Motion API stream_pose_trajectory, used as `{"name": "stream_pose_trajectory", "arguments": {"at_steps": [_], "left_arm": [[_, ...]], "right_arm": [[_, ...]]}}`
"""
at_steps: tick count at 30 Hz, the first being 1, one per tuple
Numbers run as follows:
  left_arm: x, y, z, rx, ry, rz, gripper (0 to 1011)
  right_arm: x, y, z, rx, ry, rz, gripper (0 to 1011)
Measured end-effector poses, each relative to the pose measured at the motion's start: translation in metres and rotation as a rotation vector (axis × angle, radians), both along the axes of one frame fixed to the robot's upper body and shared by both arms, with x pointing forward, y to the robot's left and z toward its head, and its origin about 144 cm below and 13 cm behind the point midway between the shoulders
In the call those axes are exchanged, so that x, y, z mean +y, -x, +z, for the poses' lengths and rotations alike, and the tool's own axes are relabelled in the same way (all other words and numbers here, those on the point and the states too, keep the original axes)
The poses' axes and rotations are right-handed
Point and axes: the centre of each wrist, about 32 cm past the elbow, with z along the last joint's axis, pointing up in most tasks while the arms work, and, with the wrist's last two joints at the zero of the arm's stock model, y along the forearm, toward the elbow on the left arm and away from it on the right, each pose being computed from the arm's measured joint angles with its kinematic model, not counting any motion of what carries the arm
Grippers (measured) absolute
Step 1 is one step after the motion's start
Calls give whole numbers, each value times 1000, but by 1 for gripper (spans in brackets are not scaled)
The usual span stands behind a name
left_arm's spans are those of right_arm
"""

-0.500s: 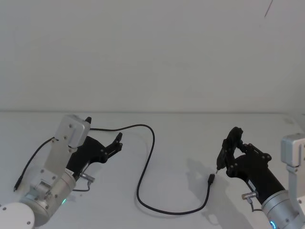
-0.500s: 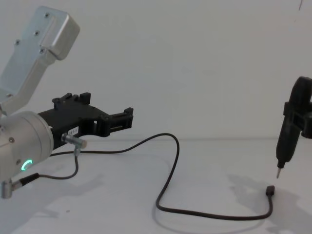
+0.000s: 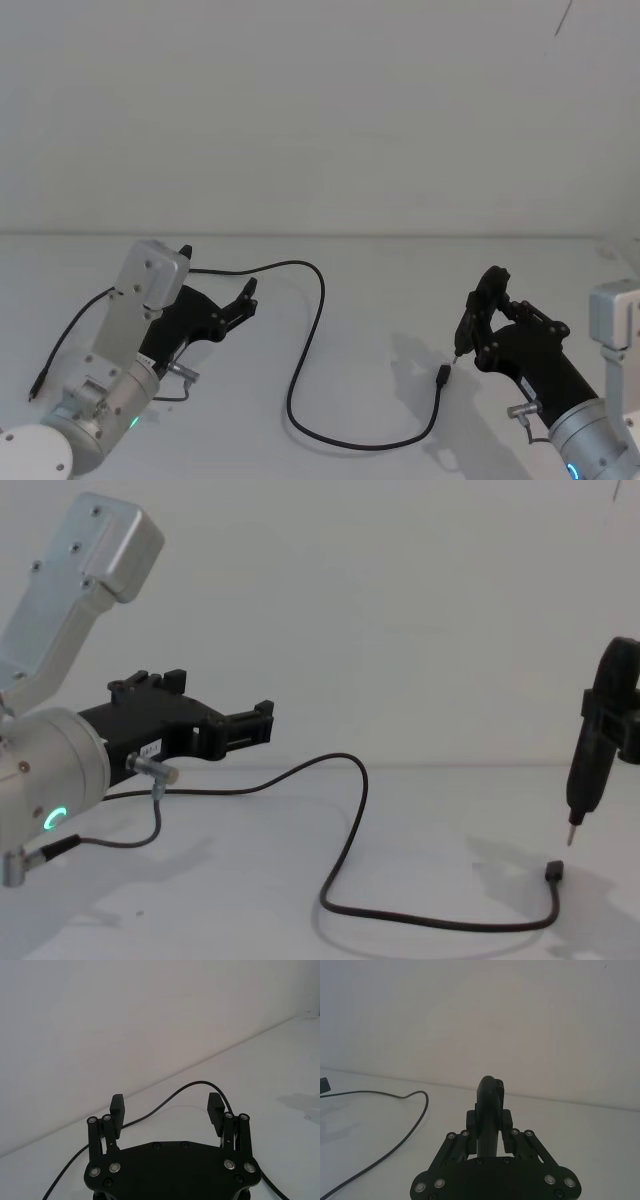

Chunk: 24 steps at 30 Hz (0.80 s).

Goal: Pick up the data cable with the one hand.

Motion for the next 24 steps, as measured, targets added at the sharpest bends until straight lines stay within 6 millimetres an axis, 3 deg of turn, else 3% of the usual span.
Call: {"name": "stream_pose_trajectory", "arguments": {"at_steps": [24], "left_arm": [[0,0,0,1,0,0,1001]], "right_arm": [[0,0,0,0,0,0,279]]}}
